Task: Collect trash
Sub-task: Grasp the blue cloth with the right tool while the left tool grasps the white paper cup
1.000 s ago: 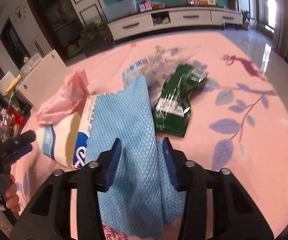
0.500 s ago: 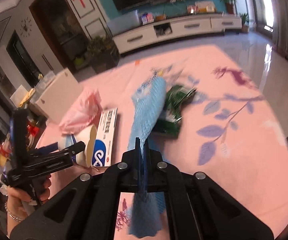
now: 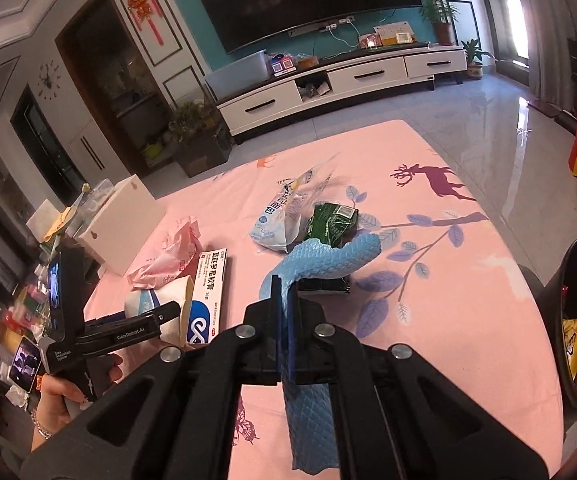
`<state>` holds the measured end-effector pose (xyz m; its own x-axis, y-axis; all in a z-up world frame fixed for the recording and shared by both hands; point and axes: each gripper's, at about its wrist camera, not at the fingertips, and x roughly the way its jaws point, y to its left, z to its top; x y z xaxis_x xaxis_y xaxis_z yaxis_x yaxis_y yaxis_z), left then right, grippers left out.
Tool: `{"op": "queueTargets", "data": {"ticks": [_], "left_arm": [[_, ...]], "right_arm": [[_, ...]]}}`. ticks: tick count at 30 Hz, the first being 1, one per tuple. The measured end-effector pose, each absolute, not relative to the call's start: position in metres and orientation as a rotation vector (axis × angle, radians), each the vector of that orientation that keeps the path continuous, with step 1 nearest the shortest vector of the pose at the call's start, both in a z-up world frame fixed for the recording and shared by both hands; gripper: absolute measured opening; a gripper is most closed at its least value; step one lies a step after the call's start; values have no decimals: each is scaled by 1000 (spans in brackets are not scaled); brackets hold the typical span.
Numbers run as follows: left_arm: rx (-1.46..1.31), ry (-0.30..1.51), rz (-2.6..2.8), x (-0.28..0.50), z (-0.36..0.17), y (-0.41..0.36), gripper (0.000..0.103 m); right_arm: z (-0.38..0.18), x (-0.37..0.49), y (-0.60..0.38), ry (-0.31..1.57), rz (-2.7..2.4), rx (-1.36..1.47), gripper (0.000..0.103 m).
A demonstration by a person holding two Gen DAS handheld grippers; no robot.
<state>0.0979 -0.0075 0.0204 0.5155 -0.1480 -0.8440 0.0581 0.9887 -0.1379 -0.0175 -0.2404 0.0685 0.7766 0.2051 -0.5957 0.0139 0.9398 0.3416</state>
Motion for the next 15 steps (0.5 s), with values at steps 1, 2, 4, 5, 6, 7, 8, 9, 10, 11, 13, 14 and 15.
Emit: {"op": "queueTargets", "data": {"ticks": [1, 2, 4, 5, 6, 7, 8, 9, 10, 11, 13, 14, 15], "left_arm": [[-92, 1029, -126, 97, 20, -10, 100], [-88, 1035, -127, 97, 19, -10, 100], [-80, 1031, -133, 96, 19, -14, 100], [-68, 1031, -131, 95, 18, -16, 100], [-44, 1035, -124, 99, 15, -19, 100], [-31, 1037, -119, 99, 13, -19, 100], [-45, 1028, -122, 99, 12, -17, 100], [-60, 1029, -116, 99, 11, -15, 100], [-73, 1033, -113, 100, 11, -13, 100], [-94, 1036, -116, 101, 11, -11, 100], [-130, 1034, -125, 100, 10, -5, 100], [-148, 1038, -127, 101, 8, -3, 95], [-154, 1035, -125, 100, 7, -2, 93]], "right_arm": [[69, -18, -240, 676, 103, 339, 3], [69, -19, -241, 676, 102, 338, 3], [69, -20, -242, 671, 100, 340, 3], [70, -20, -243, 669, 99, 338, 3], [71, -20, -243, 668, 97, 337, 3], [71, -21, -244, 666, 94, 336, 3], [71, -21, -245, 666, 92, 335, 3], [71, -22, -245, 665, 92, 337, 3], [72, -22, -246, 664, 93, 338, 3], [73, -22, -246, 664, 92, 339, 3], [75, -23, -247, 659, 90, 340, 3], [77, -25, -248, 656, 90, 341, 3], [78, -26, -249, 652, 91, 342, 3]]}}
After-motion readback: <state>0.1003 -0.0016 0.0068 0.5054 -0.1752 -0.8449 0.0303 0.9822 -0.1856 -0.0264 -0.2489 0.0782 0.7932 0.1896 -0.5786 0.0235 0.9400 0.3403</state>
